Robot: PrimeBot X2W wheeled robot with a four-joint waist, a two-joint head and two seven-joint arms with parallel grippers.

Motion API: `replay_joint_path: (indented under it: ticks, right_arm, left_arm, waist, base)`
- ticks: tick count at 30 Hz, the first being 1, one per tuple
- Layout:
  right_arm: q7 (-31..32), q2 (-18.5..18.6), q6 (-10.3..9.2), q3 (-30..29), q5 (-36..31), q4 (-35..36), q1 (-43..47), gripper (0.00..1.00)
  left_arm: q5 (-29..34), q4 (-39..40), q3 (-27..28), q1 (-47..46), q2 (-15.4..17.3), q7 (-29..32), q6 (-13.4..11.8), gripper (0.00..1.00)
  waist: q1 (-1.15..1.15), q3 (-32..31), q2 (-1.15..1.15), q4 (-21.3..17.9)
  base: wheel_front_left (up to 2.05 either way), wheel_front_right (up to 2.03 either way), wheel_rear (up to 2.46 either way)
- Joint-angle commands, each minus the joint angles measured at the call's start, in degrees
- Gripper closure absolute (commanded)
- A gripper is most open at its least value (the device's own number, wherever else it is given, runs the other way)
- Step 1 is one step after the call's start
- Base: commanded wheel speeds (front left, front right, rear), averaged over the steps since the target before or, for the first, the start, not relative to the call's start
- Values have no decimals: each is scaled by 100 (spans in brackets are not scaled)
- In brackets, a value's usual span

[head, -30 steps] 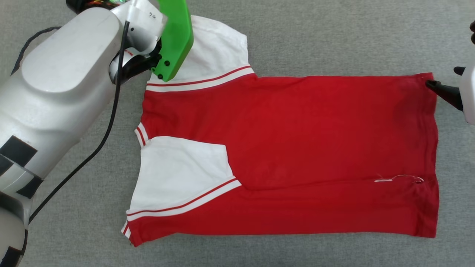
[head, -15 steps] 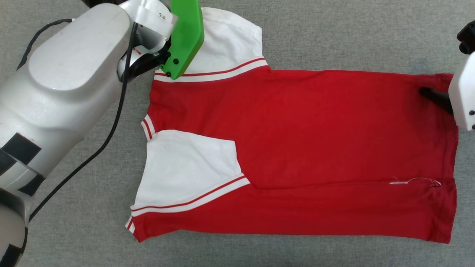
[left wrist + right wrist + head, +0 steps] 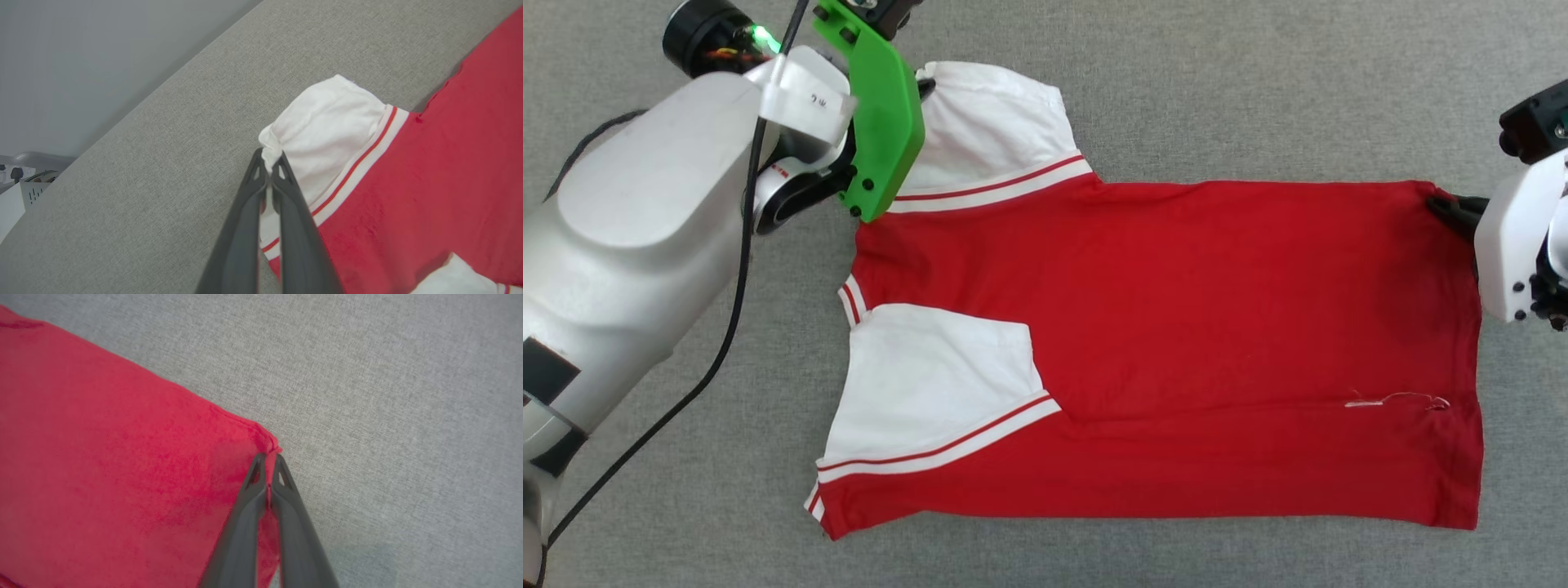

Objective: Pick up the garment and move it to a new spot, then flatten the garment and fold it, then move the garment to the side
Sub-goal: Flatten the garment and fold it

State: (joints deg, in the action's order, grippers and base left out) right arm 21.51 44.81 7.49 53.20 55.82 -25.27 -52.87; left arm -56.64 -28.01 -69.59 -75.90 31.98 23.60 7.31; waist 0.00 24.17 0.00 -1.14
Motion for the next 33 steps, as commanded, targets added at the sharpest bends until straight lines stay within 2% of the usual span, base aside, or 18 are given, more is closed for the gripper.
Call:
replay_joint_path:
  ticks: [1, 9, 19, 25, 33]
  right_arm:
    - [-122, 49, 0, 56, 77, 4, 138, 100]
    - [-755, 218, 0, 214, 297, 97, 668, 100]
    - [-1217, 420, 0, 339, 479, 390, 1525, 100]
    - [-1303, 481, 0, 342, 624, 572, 2072, 100]
    - [-1319, 511, 0, 253, 706, 650, 2608, 100]
  left_arm:
    - [-61, 54, 5, 162, 92, -74, 17, 100]
    - [-193, 699, -49, 880, 580, -283, -134, 100]
    - [-389, 1940, -168, 2123, 1281, -449, -758, 100]
    - [-593, 2316, -223, 2889, 1485, -612, -1088, 100]
    - [-736, 2466, -277, 3633, 1648, -773, -1304, 100]
  waist:
    - [0, -324, 0, 17]
    - [0, -925, 0, 80]
    - [0, -1420, 0, 147]
    - [0, -1571, 0, 183]
    - [0, -1611, 0, 197]
  base:
    - [0, 0, 0]
    - [0, 0, 0]
    - [0, 0, 0]
    - [0, 0, 0]
    - [0, 0, 0]
